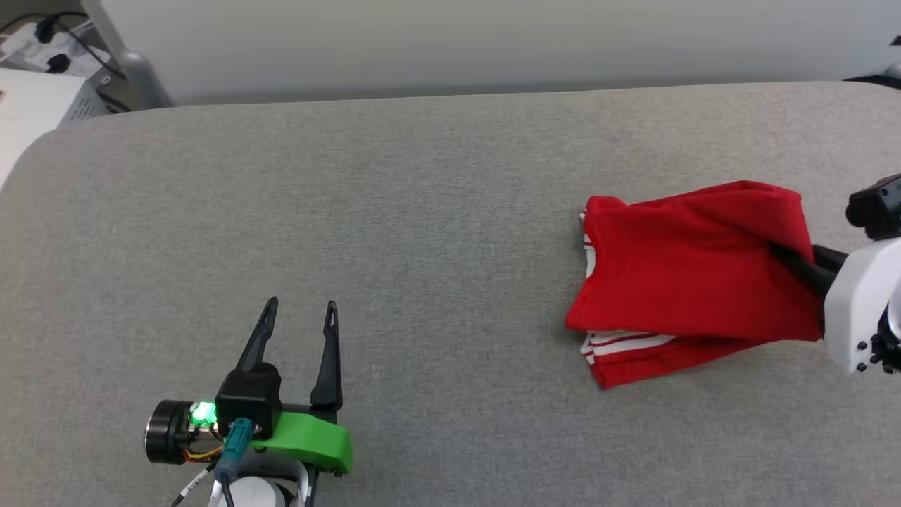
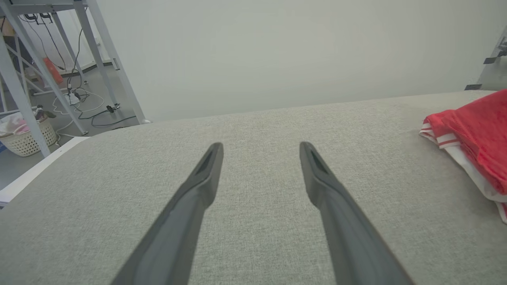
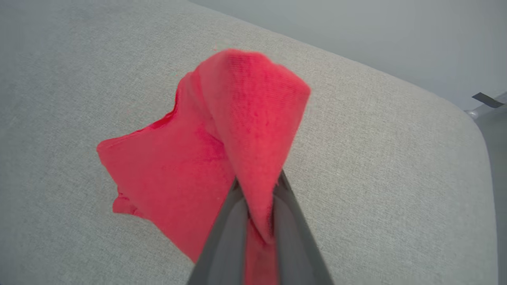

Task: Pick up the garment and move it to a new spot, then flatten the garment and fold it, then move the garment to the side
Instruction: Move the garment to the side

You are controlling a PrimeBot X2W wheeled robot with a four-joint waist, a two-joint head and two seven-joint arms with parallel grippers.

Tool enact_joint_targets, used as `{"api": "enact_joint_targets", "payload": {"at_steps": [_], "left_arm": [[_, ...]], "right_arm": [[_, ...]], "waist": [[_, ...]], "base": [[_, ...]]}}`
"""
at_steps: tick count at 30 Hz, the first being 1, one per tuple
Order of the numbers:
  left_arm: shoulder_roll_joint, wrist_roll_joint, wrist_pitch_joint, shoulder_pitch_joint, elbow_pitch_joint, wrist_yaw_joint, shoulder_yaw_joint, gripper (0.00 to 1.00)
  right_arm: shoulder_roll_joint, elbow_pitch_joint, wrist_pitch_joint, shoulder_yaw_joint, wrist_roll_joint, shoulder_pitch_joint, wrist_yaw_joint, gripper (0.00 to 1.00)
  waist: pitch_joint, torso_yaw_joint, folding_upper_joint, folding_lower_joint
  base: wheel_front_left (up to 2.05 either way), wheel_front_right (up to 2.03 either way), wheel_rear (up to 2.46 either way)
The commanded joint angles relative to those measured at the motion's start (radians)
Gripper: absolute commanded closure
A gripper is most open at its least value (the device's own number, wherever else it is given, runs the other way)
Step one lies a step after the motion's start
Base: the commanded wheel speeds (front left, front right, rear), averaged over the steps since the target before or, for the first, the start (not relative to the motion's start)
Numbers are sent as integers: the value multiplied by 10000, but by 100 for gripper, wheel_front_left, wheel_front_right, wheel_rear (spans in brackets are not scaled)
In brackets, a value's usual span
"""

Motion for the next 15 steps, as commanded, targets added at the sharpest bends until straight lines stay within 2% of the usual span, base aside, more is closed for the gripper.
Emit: {"api": "enact_joint_targets", "payload": {"at_steps": [1, 8, 15], "left_arm": [[46, 76, -57, -20, -75, 33, 36, 0], [210, 171, -57, -417, -357, 31, 139, 0], [443, 281, -57, -1201, -712, -75, 155, 0]], "right_arm": [[-113, -78, 75, -160, 35, -47, -9, 100], [-399, 190, 408, -910, 0, -140, -9, 100], [-1065, 1319, 645, -1807, -606, -695, -9, 100]], "waist": [[208, -675, -1, 0], [1099, -1299, -1, 0], [2396, -1201, -1, 0]], "base": [[0, 0, 0], [0, 0, 0], [0, 0, 0]]}}
